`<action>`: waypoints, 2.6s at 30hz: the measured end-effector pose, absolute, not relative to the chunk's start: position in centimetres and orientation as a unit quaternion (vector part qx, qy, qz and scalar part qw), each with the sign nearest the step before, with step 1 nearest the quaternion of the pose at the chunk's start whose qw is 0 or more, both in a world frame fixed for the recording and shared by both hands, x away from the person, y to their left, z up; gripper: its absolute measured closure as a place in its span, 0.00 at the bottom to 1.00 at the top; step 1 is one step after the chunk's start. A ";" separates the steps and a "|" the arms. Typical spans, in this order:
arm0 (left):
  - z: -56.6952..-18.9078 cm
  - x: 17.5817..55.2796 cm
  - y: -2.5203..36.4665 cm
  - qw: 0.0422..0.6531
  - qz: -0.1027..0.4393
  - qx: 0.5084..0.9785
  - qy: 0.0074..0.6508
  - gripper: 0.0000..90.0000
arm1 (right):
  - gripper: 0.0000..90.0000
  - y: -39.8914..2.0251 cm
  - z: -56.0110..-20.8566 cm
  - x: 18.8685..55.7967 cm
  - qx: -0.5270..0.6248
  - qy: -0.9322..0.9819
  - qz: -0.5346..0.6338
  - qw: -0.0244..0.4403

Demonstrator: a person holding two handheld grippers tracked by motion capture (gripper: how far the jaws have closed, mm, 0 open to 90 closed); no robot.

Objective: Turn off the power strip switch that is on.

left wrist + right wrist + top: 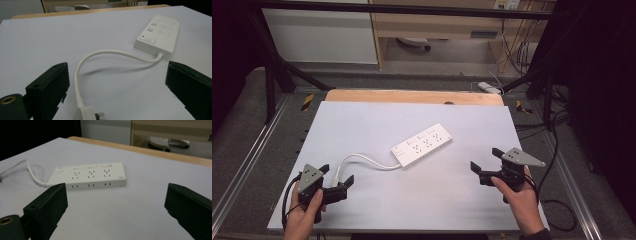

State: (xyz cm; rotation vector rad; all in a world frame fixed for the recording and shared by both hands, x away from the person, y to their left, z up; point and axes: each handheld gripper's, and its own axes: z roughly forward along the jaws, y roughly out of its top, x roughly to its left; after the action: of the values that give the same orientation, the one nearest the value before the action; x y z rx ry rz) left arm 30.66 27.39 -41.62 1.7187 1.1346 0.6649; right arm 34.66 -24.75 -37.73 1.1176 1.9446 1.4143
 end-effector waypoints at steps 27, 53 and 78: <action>-41.7 30.7 27.3 0.467 0.270 0.707 0.457 0.06 | 0.05 -23.4 -34.5 38.9 0.411 0.716 0.506 0.251; -41.8 30.8 27.2 0.464 0.267 0.709 0.459 0.06 | 0.05 -21.7 -31.8 43.2 0.407 0.725 0.498 0.249; -41.9 30.8 27.2 0.464 0.267 0.710 0.458 0.06 | 0.06 -20.9 -32.0 47.2 0.426 0.719 0.488 0.253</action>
State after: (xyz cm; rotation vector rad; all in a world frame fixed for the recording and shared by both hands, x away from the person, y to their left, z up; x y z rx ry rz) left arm 30.80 27.21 -41.86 1.7454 1.1249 0.6559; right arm 47.24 -20.86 -32.04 1.1580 1.9537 1.3268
